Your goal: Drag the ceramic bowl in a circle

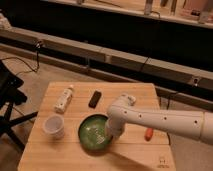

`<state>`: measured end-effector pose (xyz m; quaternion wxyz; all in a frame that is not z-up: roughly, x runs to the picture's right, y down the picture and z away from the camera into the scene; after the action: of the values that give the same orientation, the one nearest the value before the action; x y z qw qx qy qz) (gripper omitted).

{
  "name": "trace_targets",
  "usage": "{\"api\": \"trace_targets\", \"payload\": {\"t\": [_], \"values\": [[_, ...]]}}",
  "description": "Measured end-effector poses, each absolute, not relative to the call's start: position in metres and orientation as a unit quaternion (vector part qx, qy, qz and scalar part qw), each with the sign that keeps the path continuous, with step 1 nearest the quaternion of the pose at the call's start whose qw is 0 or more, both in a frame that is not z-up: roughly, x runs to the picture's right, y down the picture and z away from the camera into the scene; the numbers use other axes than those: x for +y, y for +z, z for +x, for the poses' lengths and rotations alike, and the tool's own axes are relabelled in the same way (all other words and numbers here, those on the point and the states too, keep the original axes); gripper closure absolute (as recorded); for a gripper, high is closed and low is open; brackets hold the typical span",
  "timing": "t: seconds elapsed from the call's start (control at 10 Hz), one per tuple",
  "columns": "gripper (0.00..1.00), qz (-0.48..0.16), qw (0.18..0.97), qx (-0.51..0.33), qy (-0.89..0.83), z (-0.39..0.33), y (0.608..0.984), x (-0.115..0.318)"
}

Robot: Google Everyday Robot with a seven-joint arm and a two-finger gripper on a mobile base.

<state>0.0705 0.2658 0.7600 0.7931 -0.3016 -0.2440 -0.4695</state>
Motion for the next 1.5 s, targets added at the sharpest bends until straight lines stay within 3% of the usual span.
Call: {"api": "trace_targets", "payload": {"t": [0.6,1.0,1.4,1.5], "values": [[1.00,-0.344,0.812,-0.181,-0.436,0.134,0.779,0.232],[1.00,-0.333,0.793,-0.194,-0.471,0.112,0.800,0.210],[1.00,-0.317,0.766,-0.239,-0.506,0.064,0.800,0.226],[0.96,-0.319,0.762,-0.246,-0.507,0.060,0.796,0.232]]}}
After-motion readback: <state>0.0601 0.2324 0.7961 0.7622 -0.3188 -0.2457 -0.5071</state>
